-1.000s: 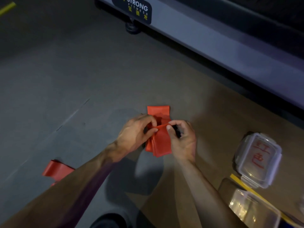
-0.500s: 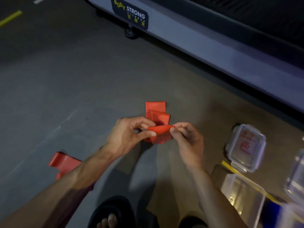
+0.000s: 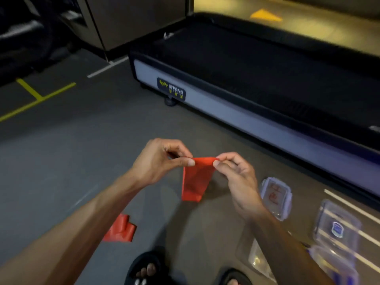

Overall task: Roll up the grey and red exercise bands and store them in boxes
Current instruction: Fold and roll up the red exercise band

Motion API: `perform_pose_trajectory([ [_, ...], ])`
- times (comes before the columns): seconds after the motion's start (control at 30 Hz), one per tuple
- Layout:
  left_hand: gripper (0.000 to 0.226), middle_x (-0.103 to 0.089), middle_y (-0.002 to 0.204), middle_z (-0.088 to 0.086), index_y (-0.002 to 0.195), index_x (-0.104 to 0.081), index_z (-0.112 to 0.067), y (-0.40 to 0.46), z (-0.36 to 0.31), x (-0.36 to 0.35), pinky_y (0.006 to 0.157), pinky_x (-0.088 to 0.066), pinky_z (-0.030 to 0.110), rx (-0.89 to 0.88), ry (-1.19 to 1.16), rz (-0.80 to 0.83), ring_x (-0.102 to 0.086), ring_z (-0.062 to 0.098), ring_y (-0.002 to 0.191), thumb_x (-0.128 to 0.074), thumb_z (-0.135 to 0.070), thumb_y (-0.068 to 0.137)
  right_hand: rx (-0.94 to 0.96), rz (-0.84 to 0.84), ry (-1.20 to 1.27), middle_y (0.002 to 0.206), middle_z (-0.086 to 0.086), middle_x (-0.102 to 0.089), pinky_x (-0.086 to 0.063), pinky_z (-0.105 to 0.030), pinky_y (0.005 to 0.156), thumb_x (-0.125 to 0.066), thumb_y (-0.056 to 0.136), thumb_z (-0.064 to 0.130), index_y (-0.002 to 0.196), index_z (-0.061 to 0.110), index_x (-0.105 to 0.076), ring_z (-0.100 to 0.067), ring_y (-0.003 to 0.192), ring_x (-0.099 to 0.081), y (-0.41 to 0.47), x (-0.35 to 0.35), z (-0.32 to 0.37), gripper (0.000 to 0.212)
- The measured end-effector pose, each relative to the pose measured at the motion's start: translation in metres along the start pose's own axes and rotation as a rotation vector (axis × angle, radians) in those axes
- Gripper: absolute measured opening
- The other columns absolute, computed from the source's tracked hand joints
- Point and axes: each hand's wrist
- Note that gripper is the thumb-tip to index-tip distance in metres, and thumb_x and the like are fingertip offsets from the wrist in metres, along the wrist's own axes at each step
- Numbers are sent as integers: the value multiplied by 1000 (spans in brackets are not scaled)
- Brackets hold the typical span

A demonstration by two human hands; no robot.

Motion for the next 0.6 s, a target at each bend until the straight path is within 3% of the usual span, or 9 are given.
perform_pose_trajectory([
  [0.13,12,-77,79,5,77,-76,-16,7,-64,38,75,-57,39,48,-79,109,-69,12,73,-88,-18,76,-2,-14,-46,66,10,-68,-41,-11,63,-68,87,-6,79,14,-64,3,61,-57,-15,-10,80,22],
  [0.33,12,-77,80,13,80,-75,-9,-2,-149,73,78,-55,38,21,-99,148,-69,17,74,-87,-13,77,-12,-53,-78,67,6,-68,-38,-24,62,-71,86,1,77,19,-66,-17,74,-51,-55,-18,165,21],
  [0.47,9,-75,74,4,82,-76,-15,-21,-174,80,72,-50,24,21,-118,58,-67,8,69,-85,-15,80,16,-81,-18,69,4,-70,-41,-28,68,-71,86,-1,85,16,-68,-13,69,-56,-77,-25,190,17],
  [0.6,7,-77,77,0,82,-76,-20,-41,-175,71,82,-56,33,18,-195,-81,-72,12,76,-83,-19,83,109,-106,49,76,0,-74,-45,-26,78,-70,87,-5,94,15,-70,-12,75,-61,-91,-32,190,21],
])
Point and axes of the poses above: each hand's wrist, its own y-axis towards the middle knuckle, its own x-axis out of the back of the hand, z = x × y
